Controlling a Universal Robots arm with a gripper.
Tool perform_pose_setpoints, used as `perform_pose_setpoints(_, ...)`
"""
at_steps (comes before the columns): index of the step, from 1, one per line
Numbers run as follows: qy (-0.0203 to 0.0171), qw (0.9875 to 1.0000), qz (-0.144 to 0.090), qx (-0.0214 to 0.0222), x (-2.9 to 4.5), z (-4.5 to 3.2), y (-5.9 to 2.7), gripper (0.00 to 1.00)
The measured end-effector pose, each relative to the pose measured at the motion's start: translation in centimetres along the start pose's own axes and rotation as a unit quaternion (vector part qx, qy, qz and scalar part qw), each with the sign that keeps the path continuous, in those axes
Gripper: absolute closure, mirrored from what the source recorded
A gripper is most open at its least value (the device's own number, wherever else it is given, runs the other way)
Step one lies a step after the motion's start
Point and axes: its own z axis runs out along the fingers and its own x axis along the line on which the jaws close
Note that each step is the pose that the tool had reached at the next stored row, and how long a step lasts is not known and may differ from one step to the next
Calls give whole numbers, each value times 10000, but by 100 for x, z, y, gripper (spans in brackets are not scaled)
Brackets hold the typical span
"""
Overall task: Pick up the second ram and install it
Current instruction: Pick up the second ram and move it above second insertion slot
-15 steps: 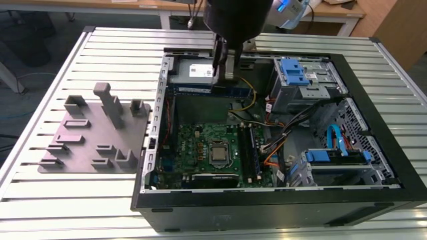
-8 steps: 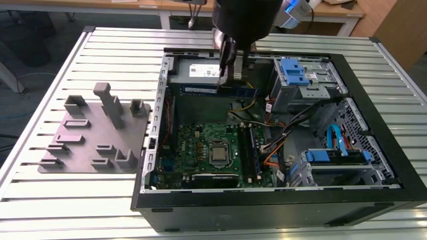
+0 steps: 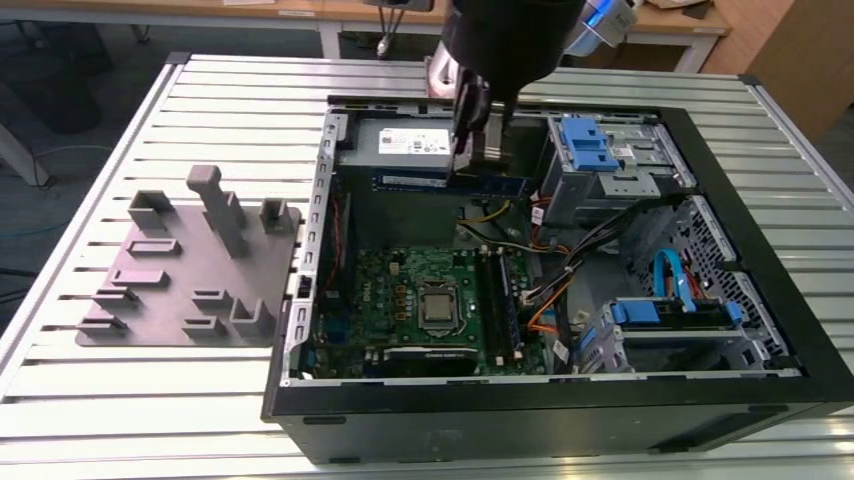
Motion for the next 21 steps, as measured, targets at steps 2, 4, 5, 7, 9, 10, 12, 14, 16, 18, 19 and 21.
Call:
perform_pose_setpoints(2, -1, 10000, 0, -1, -1, 1, -26, 89)
perform_pose_setpoints(4, 0, 10000, 0, -3, -2, 1, -53, 89)
perform_pose_setpoints(5, 0, 10000, 0, -3, -3, 3, -64, 89)
perform_pose_setpoints(7, 0, 10000, 0, -5, -3, 10, -79, 89)
perform_pose_setpoints(9, 0, 10000, 1, -10, -3, 28, -103, 89)
perform_pose_setpoints(10, 0, 10000, 0, -13, -2, 43, -118, 89)
perform_pose_setpoints(12, 2, 10000, -5, -23, 2, 73, -149, 89)
perform_pose_setpoints(14, 5, 10000, -36, -34, 4, 107, -174, 89)
perform_pose_setpoints(16, 7, 10000, -76, -38, 6, 141, -184, 89)
perform_pose_setpoints(18, -12, 9999, -123, -42, 8, 163, -186, 89)
perform_pose_setpoints(19, -36, 9999, -147, -44, 8, 169, -187, 89)
perform_pose_setpoints(21, -88, 9997, -216, -49, 8, 186, -189, 89)
